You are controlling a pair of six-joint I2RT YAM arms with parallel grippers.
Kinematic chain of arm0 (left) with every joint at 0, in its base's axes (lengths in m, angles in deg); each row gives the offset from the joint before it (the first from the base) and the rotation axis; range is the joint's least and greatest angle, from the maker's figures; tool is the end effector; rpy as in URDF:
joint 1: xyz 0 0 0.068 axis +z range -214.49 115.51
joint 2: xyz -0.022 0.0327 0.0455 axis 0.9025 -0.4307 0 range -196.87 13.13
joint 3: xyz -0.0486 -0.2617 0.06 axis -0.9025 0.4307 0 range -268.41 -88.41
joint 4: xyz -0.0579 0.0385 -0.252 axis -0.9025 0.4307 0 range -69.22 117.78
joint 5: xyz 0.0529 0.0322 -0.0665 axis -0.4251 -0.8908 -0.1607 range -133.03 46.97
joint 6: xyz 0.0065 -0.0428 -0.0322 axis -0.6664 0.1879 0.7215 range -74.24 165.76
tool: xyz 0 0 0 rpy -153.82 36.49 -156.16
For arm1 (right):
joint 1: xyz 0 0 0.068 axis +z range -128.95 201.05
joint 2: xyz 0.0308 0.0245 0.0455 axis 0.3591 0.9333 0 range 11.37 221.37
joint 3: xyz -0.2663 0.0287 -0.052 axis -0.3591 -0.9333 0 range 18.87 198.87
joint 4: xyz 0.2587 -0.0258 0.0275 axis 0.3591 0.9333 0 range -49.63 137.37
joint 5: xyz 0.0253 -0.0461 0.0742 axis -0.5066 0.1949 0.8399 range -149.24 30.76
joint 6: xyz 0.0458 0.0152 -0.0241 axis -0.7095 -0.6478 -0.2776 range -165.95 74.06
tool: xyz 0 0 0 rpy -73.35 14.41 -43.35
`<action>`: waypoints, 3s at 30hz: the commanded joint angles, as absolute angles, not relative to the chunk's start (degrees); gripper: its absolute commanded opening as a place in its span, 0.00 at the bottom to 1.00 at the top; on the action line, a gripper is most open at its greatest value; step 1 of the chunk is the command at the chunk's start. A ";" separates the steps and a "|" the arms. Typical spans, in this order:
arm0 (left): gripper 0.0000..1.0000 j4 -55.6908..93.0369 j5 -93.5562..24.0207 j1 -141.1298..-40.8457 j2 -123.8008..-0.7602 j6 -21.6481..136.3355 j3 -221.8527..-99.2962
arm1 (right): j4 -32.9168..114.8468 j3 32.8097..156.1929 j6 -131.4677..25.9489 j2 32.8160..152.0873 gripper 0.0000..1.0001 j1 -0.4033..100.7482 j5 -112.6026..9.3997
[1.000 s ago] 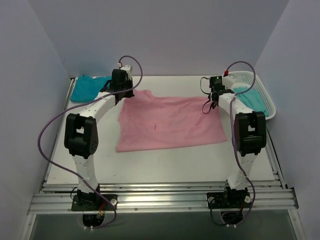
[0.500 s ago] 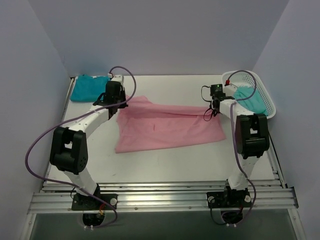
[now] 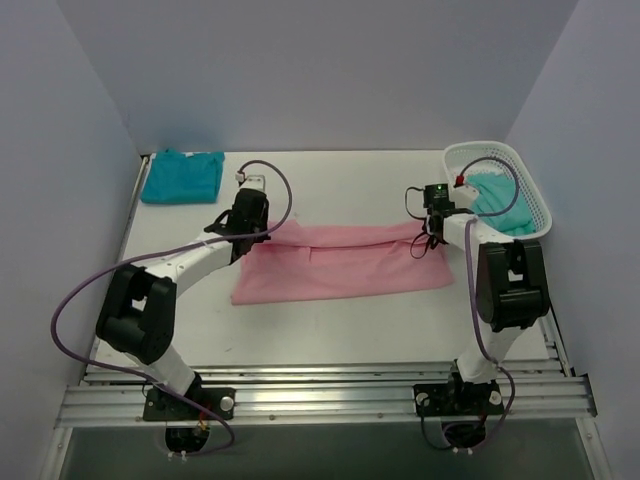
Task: Fold and stack the t-shirts
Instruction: Fold the tshirt
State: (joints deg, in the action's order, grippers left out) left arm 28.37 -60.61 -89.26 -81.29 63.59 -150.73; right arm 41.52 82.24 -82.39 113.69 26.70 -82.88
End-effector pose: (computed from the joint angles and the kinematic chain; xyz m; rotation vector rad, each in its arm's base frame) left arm 0.3340 -0.1422 0.2285 -0.0265 2.2257 -0.0588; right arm 0.3857 0.0238 0.1954 0.7878 2.0570 -0.0617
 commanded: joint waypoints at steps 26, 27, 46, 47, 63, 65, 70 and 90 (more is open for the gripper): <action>0.94 29.22 -78.90 -93.41 -74.67 64.49 -157.57 | 47.76 89.96 -87.69 101.54 1.00 37.99 -91.24; 0.94 29.04 -77.84 -93.06 -75.81 64.22 -159.40 | 47.32 91.01 -87.69 102.42 1.00 38.53 -89.76; 0.94 21.74 -67.02 -84.62 -84.87 66.42 -158.37 | 43.18 119.32 -82.33 134.41 0.87 53.55 -75.33; 0.94 21.74 -66.94 -84.44 -84.96 66.42 -158.37 | 43.70 120.02 -82.07 134.94 0.87 54.26 -74.72; 0.94 18.93 -66.23 -82.77 -81.62 68.18 -154.50 | 43.36 117.92 -83.03 137.84 0.85 61.38 -72.87; 0.94 18.76 -66.15 -82.77 -81.27 68.53 -154.06 | 43.10 117.92 -83.12 138.37 0.83 62.00 -72.87; 0.94 18.67 -66.32 -82.77 -80.65 68.97 -153.62 | 43.27 118.97 -83.47 141.01 0.82 63.93 -72.43; 0.94 18.23 -66.32 -82.68 -80.65 69.32 -152.57 | 45.55 123.01 -82.77 143.29 0.78 67.80 -75.24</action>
